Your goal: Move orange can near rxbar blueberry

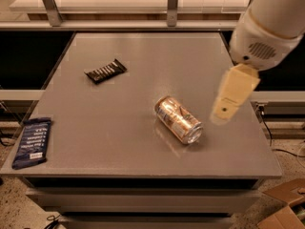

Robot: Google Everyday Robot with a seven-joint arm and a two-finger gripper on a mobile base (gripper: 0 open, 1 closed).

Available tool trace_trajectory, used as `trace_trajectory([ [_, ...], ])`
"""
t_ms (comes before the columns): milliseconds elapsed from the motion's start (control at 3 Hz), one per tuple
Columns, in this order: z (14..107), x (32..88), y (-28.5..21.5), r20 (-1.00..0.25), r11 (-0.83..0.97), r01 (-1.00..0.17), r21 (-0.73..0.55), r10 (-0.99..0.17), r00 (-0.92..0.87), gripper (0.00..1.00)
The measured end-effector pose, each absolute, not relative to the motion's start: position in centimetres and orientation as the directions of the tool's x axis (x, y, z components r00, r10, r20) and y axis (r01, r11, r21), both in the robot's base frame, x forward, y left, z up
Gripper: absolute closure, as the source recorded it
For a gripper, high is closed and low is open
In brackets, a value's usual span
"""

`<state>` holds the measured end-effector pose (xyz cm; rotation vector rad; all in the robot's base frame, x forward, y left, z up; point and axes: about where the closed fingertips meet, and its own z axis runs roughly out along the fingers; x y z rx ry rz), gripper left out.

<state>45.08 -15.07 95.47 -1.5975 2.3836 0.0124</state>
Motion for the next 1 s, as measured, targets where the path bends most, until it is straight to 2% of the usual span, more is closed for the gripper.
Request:
trace_trajectory([
  [1000, 87.9, 45.7, -6.7, -0.163, 0.57, -0.821, -0.048, -0.815, -0.556, 0.0],
])
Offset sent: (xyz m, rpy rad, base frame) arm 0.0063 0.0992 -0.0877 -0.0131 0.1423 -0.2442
